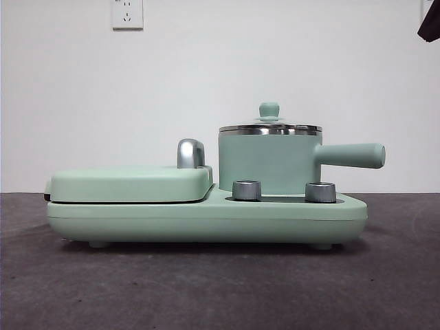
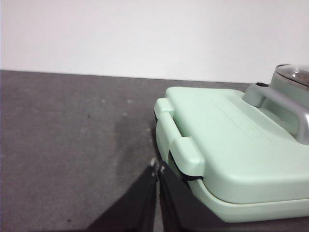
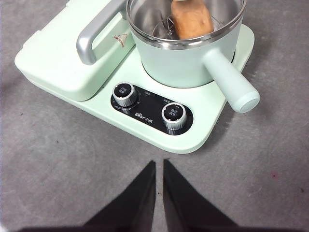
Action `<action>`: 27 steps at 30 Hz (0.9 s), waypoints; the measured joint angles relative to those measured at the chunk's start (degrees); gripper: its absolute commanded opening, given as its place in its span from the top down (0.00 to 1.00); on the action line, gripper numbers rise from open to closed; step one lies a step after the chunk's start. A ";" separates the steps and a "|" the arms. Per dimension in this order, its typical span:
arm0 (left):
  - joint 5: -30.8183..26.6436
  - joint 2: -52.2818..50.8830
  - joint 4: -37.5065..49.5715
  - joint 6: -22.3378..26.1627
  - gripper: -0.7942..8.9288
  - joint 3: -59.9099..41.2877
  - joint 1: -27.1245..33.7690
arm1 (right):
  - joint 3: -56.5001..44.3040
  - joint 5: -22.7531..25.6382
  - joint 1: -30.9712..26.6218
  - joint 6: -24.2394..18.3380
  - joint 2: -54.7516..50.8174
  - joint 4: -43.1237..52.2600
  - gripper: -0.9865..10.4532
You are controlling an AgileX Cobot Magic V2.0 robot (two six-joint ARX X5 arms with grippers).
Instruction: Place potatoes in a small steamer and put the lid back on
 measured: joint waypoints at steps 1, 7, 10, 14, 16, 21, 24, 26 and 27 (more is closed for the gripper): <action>0.02 0.02 -0.15 0.11 0.91 -0.13 0.00 | -0.02 0.00 0.00 0.00 -0.02 0.00 0.89; 0.02 0.04 -2.23 0.28 0.91 -0.13 0.00 | 0.00 0.00 0.00 0.00 0.00 0.02 0.89; 0.02 0.04 -2.16 0.37 0.91 -0.13 0.00 | 0.00 0.00 0.00 0.00 -0.02 0.00 0.89; 0.02 0.04 -1.95 0.42 0.91 -0.13 0.00 | 0.00 0.13 0.00 -0.39 0.00 0.13 0.89; 0.02 0.04 -1.92 0.42 0.91 -0.13 0.00 | -0.09 1.42 -0.20 -2.12 -0.15 1.07 0.89; 0.02 0.04 -1.86 0.42 0.91 -0.13 0.00 | -12.96 9.14 -3.78 -6.58 -10.80 14.97 0.89; 0.02 0.04 -1.86 0.42 0.91 -0.13 0.00 | -26.21 9.99 -8.48 -6.91 -21.05 25.16 0.89; 0.02 0.04 -1.86 0.42 0.91 -0.13 0.00 | -34.21 9.97 -11.19 -6.91 -26.97 30.60 0.89; 0.02 0.04 -1.84 0.42 0.91 -0.13 0.00 | -37.94 10.03 -12.26 -6.95 -29.97 32.50 0.89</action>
